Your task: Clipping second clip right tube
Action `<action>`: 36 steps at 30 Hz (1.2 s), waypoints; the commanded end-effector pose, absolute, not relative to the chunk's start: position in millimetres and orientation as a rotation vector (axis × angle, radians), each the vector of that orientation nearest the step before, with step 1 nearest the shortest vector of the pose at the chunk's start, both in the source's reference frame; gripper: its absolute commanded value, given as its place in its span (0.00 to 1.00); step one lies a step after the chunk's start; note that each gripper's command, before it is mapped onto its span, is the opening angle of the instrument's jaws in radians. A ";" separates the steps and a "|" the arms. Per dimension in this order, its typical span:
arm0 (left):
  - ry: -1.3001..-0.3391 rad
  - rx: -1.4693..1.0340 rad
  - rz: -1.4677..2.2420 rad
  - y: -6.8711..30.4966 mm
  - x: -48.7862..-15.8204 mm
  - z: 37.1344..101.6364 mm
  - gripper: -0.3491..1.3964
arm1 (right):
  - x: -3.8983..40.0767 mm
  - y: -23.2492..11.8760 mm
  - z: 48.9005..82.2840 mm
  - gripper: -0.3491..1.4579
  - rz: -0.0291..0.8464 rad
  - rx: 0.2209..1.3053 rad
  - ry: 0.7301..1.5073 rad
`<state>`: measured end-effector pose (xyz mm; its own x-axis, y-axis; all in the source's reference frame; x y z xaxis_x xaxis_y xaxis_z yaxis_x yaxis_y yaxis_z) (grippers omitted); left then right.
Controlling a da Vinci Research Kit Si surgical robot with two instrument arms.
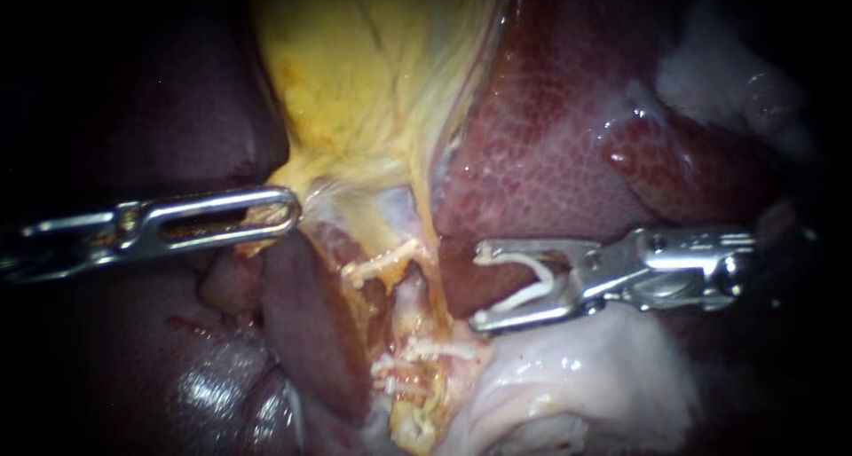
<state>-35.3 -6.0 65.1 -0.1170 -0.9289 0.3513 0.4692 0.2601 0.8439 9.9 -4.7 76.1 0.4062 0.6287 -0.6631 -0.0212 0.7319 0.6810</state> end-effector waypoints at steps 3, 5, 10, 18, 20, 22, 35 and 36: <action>-1.133 0.533 -1.292 -6.2 -35.5 64.9 0.00 | 11.4 -4.7 78.3 0.52 0.465 0.646 1.062; -1.133 0.532 -1.293 -6.2 -35.5 64.8 0.00 | 12.1 -4.6 79.0 0.52 0.472 0.644 1.060; -1.133 0.532 -1.293 -6.3 -35.6 64.8 0.00 | 14.1 -5.1 79.5 0.52 0.491 0.649 1.062; -1.133 0.530 -1.293 -6.4 -35.7 65.0 0.00 | 15.5 -7.3 79.0 0.48 0.408 0.757 1.076; -1.133 0.530 -1.293 -6.4 -35.7 65.0 0.00 | 15.6 -8.0 79.7 0.47 0.400 0.771 1.056; -1.133 0.530 -1.293 -6.4 -35.7 65.0 0.00 | 15.6 -8.4 80.2 0.46 0.405 0.778 1.047; -1.133 0.529 -1.293 -6.5 -35.7 65.1 0.00 | 14.9 -8.1 79.7 0.00 0.454 0.820 1.014; -1.133 0.529 -1.293 -6.5 -35.7 65.1 0.00 | 14.9 -8.1 79.8 0.00 0.459 0.823 1.012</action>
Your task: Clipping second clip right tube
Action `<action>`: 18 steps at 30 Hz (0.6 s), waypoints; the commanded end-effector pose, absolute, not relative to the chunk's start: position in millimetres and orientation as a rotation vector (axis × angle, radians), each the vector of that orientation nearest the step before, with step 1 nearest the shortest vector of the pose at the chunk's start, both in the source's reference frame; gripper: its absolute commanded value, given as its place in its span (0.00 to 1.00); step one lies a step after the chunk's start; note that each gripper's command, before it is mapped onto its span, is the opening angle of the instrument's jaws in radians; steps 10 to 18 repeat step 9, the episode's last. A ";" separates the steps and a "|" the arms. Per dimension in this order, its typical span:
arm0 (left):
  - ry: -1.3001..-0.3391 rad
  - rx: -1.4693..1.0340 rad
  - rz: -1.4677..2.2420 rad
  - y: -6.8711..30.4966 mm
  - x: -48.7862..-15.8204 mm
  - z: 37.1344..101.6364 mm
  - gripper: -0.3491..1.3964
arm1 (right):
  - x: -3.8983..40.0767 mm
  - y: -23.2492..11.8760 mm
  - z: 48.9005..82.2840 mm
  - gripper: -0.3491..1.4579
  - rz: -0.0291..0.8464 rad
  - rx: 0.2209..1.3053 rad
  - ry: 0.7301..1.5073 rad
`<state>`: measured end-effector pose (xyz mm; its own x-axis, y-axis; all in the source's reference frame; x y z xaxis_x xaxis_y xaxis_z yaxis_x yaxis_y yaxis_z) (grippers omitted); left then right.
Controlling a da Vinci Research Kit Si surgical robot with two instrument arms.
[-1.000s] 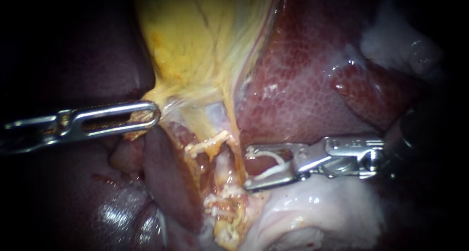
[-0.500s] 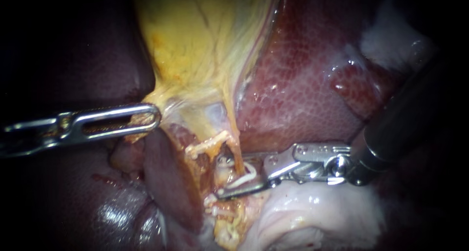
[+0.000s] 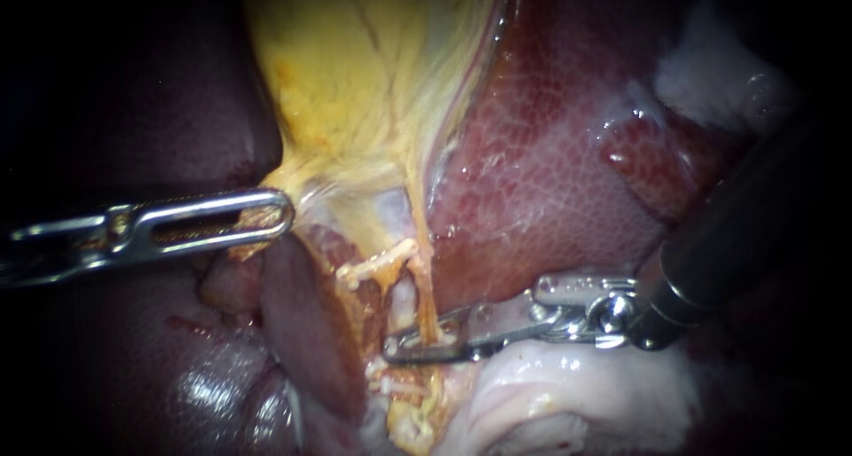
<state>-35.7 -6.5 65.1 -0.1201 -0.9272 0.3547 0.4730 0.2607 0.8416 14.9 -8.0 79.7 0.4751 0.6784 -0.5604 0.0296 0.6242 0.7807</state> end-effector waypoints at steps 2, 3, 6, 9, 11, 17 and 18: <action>-1.133 0.529 -1.293 -6.5 -35.7 65.1 0.00 | 14.9 -8.2 80.0 0.00 0.457 0.821 1.009; -1.133 0.529 -1.293 -6.5 -35.7 65.1 0.00 | 14.9 -8.3 80.0 0.00 0.456 0.820 1.006; -1.133 0.529 -1.293 -6.5 -35.7 65.1 0.00 | 14.9 -8.3 79.9 0.08 0.457 0.817 1.004; -1.133 0.529 -1.292 -6.5 -35.7 65.2 0.00 | 14.5 -7.8 79.4 0.40 0.479 0.795 1.007; -1.133 0.529 -1.292 -6.5 -35.7 65.2 0.00 | 14.5 -7.8 79.4 0.40 0.479 0.795 1.007; -1.133 0.529 -1.292 -6.5 -35.7 65.2 0.00 | 14.5 -7.8 79.4 0.40 0.479 0.795 1.007; -1.133 0.529 -1.292 -6.5 -35.7 65.2 0.00 | 14.5 -7.8 79.4 0.40 0.479 0.795 1.007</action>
